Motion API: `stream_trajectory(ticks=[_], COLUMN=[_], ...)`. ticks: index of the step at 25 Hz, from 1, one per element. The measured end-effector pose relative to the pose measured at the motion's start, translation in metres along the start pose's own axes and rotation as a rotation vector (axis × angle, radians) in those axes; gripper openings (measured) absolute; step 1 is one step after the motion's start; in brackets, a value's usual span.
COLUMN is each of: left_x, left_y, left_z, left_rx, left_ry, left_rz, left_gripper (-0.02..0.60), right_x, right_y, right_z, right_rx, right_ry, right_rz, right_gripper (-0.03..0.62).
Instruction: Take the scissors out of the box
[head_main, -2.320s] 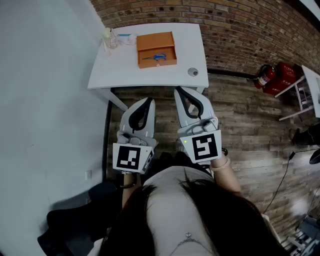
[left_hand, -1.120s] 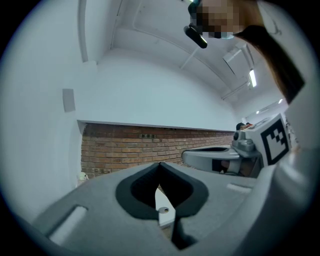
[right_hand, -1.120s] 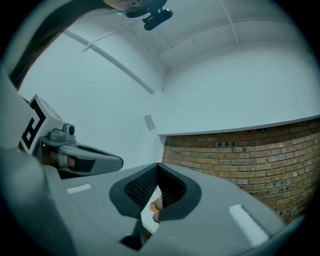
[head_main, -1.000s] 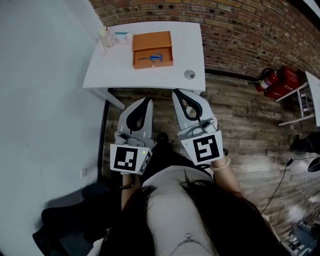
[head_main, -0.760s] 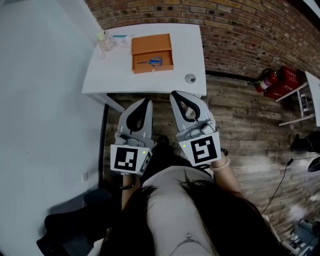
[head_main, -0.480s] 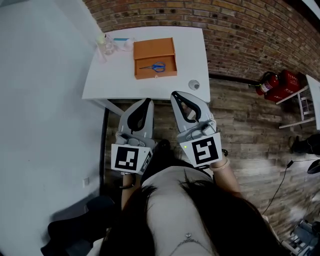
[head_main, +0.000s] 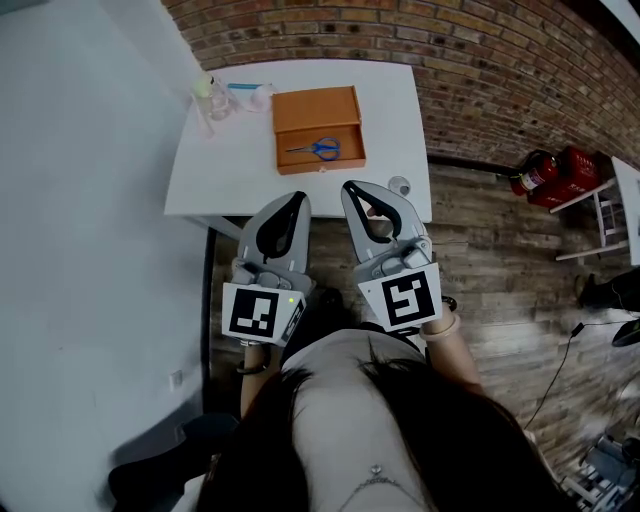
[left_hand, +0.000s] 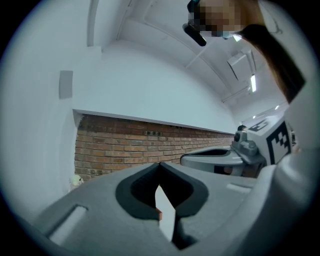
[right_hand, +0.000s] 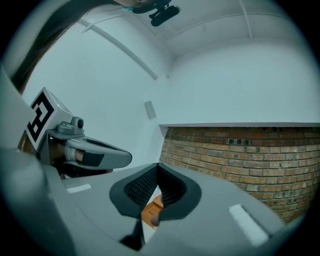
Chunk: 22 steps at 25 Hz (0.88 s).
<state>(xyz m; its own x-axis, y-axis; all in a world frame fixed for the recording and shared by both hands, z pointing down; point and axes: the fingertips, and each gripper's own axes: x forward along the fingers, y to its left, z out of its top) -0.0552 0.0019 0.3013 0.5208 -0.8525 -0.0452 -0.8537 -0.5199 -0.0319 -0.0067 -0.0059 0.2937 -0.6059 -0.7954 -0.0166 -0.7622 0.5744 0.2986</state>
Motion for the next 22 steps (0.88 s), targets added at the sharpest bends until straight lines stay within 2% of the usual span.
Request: stream_trajectory(ticks=[7,16,22], left_x=[0.013,0.02,0.025], left_y=[0.027,0.051,0.062], left_z=[-0.004,-0.007,-0.01], left_rx=[-0.017,-0.035,-0.046], left_ry=[-0.003,-0.008,-0.015], left_rz=[-0.03,-0.057,-0.066], left_gripper=[0.0,0.0,0.0], right_x=[0.031,0.051,0.062], right_y=[0.0,-0.006,-0.009], right_z=[-0.005,-0.007,-0.014], right_rx=[-0.03,0.007,0.01], right_ry=[0.047,0.051,0.075], right_rz=[-0.006,-0.055,-0.045], right_gripper=[0.006,0.007,0.007])
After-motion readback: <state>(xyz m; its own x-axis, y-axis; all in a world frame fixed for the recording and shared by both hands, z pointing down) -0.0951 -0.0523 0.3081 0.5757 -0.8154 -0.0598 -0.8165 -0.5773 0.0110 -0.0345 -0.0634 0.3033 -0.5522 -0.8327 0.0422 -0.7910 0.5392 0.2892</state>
